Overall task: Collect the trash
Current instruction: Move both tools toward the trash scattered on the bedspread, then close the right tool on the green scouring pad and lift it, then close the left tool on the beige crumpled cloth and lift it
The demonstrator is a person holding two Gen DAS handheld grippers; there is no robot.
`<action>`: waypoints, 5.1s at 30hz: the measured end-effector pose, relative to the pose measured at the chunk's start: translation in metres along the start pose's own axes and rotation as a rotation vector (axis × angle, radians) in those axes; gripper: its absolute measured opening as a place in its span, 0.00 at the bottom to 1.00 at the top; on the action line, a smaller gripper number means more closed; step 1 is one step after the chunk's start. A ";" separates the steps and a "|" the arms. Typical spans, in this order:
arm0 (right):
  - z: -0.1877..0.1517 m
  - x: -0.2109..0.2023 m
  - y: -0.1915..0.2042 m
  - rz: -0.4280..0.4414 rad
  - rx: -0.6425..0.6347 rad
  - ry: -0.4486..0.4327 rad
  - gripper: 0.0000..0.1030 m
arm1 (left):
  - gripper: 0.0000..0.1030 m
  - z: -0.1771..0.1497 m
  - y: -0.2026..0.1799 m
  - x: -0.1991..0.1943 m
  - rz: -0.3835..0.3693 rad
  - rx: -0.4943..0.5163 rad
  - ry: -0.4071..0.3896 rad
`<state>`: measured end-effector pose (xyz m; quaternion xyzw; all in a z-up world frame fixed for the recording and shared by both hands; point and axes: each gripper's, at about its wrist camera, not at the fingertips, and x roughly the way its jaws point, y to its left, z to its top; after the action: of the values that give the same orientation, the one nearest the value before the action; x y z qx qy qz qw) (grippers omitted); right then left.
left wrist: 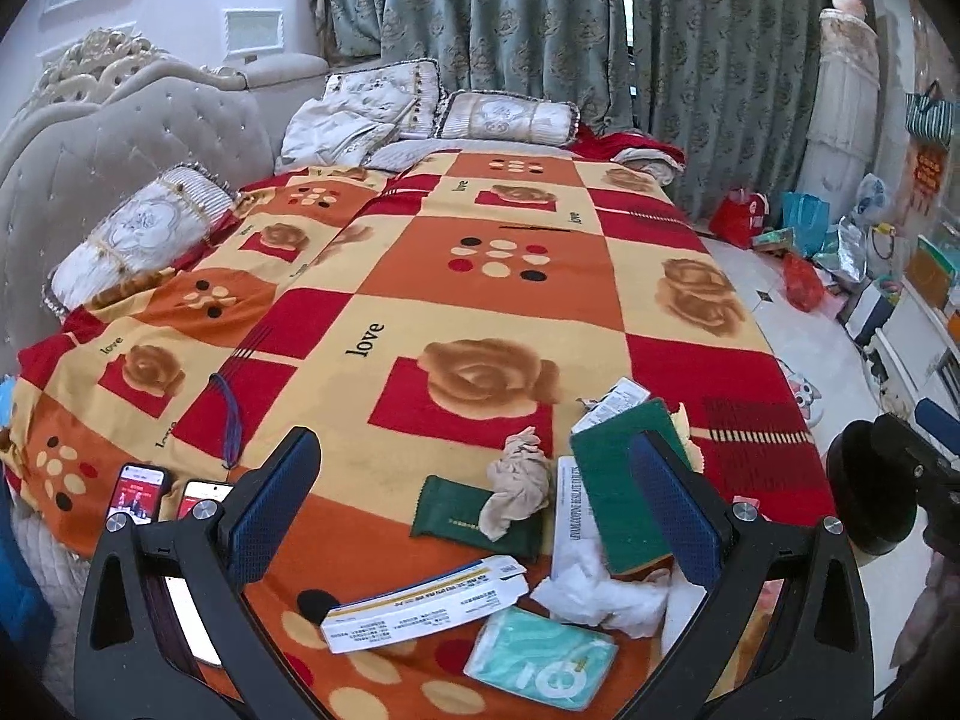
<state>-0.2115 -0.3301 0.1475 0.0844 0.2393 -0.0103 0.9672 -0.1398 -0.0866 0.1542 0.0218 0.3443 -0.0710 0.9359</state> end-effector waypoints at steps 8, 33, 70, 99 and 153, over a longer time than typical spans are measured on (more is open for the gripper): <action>0.004 -0.007 0.000 -0.007 0.004 -0.013 1.00 | 0.99 -0.002 -0.009 -0.002 -0.025 0.006 -0.006; -0.002 -0.014 0.006 -0.014 -0.016 -0.027 1.00 | 0.99 -0.003 -0.015 -0.007 -0.038 0.001 -0.019; -0.006 -0.010 -0.002 -0.019 -0.017 0.003 1.00 | 0.99 -0.012 -0.023 -0.006 -0.073 0.017 -0.003; -0.053 0.035 -0.021 0.106 -0.002 0.263 1.00 | 0.99 -0.030 0.034 0.020 -0.072 -0.012 0.151; -0.001 0.040 -0.074 0.201 0.082 0.186 0.52 | 0.19 0.014 -0.036 0.078 -0.294 0.069 0.307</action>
<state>-0.1807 -0.4017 0.1158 0.1480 0.3177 0.0847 0.9327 -0.0775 -0.1326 0.1153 0.0140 0.4795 -0.2144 0.8508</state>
